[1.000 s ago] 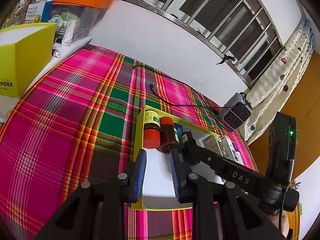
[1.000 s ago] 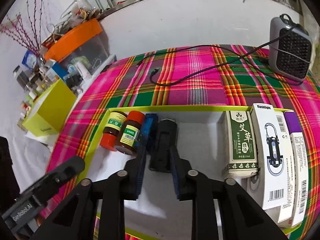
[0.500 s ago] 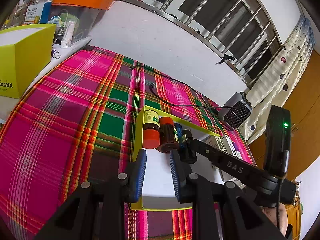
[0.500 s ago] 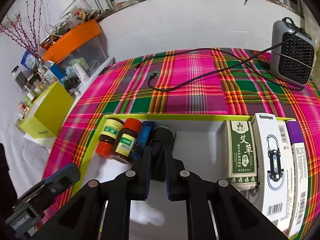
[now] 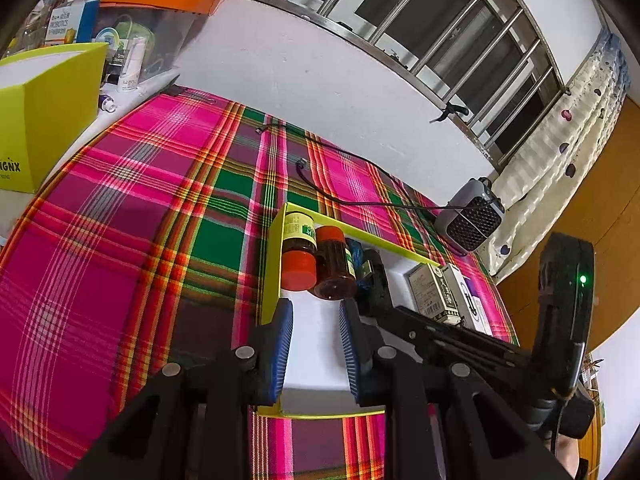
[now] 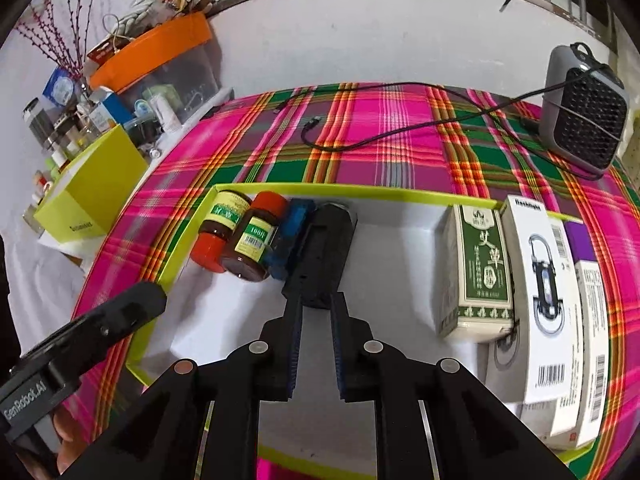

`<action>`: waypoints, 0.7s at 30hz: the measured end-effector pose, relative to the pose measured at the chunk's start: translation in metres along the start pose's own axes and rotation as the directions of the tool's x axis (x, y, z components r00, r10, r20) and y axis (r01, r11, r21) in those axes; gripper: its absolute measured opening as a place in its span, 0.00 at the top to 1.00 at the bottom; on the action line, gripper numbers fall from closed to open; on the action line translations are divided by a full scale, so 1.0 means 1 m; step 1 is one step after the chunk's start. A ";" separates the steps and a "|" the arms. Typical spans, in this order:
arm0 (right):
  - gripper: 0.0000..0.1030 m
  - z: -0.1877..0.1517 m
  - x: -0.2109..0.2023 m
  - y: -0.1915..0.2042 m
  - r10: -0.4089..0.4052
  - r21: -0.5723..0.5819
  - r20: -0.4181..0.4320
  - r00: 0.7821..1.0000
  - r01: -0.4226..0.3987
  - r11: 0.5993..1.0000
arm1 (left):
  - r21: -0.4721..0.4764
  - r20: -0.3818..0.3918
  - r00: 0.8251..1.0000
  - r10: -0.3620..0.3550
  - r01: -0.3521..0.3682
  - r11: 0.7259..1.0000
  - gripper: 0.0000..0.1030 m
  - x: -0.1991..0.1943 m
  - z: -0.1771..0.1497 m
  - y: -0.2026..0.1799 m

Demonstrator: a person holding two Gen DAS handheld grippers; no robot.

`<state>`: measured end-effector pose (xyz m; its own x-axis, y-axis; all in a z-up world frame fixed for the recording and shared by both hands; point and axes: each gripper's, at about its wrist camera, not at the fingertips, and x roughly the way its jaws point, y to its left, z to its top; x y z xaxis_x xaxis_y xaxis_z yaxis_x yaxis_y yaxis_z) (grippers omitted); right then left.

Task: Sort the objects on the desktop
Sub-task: 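Lower the black item beside the blue stick in the tray and open the right tool, then move both tools back toward the white bottles beside the tray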

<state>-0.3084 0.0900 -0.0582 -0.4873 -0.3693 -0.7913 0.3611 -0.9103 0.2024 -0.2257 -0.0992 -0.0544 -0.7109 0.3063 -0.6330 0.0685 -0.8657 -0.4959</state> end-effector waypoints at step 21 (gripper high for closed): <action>0.85 0.003 -0.012 -0.029 -0.037 0.079 0.038 0.999 0.034 0.996 | 0.005 -0.004 1.000 0.000 0.000 1.000 0.77 0.002 -0.002 -0.002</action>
<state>-0.3152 0.1197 -0.0532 -0.5297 -0.3424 -0.7760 0.2803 -0.9342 0.2209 -0.2256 -0.0966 -0.0557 -0.7082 0.3080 -0.6353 0.0646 -0.8678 -0.4927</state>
